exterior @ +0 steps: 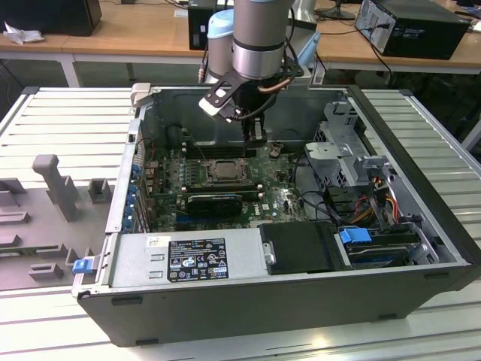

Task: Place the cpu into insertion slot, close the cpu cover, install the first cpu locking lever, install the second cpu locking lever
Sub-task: 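Close the cpu cover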

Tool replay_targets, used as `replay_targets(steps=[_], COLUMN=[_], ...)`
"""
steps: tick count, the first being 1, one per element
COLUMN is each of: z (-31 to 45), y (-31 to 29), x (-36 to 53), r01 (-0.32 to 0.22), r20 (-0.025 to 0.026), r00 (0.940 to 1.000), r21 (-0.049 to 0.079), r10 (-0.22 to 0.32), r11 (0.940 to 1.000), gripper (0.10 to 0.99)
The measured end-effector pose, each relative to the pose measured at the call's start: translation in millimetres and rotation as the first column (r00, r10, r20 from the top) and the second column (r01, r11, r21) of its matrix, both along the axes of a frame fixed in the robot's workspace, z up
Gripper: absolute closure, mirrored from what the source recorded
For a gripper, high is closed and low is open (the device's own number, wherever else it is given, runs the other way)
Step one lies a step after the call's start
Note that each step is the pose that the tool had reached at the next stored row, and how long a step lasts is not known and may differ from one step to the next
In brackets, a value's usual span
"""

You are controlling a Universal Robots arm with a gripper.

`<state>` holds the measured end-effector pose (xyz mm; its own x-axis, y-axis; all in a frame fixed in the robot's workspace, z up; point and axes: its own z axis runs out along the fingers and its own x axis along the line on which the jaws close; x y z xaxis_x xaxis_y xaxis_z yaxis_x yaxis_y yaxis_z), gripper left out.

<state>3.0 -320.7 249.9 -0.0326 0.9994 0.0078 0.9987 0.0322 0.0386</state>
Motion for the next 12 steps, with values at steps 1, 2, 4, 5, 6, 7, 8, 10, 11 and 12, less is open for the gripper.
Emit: replay_targets(steps=[1,2,4,5,6,7,8,10,11,12], z=[0.0,0.0,-0.2,-0.4,-0.8,-1.5,-1.9,-2.3,-2.6,-2.8], y=[0.0,0.0,0.0,0.0,0.0,0.0,0.0,0.0,0.0,0.0], x=[-1.4,-2.4,-3.9,-4.4,-5.5,-6.8,-7.9,-9.8,-10.7,-11.4], r01=[0.000,0.000,0.000,0.000,0.000,0.000,0.000,0.000,0.000,0.000], r20=[0.0000,0.0000,0.0001,0.0001,0.0001,0.0001,0.0000,0.0000,0.0000,0.0000], r00=[1.0000,1.0000,1.0000,1.0000,1.0000,1.0000,1.0000,1.0000,1.0000,1.0000], r21=[0.000,0.000,0.000,0.000,0.000,0.000,0.000,0.000,0.000,0.000], r10=[0.000,0.000,0.000,0.000,0.000,0.000,0.000,0.000,0.000,0.000], r11=[1.0000,1.0000,1.0000,1.0000,1.0000,1.0000,1.0000,1.0000,1.0000,1.0000], gripper=[0.980,0.980,0.980,0.980,0.980,0.980,0.980,0.980,0.980,0.980])
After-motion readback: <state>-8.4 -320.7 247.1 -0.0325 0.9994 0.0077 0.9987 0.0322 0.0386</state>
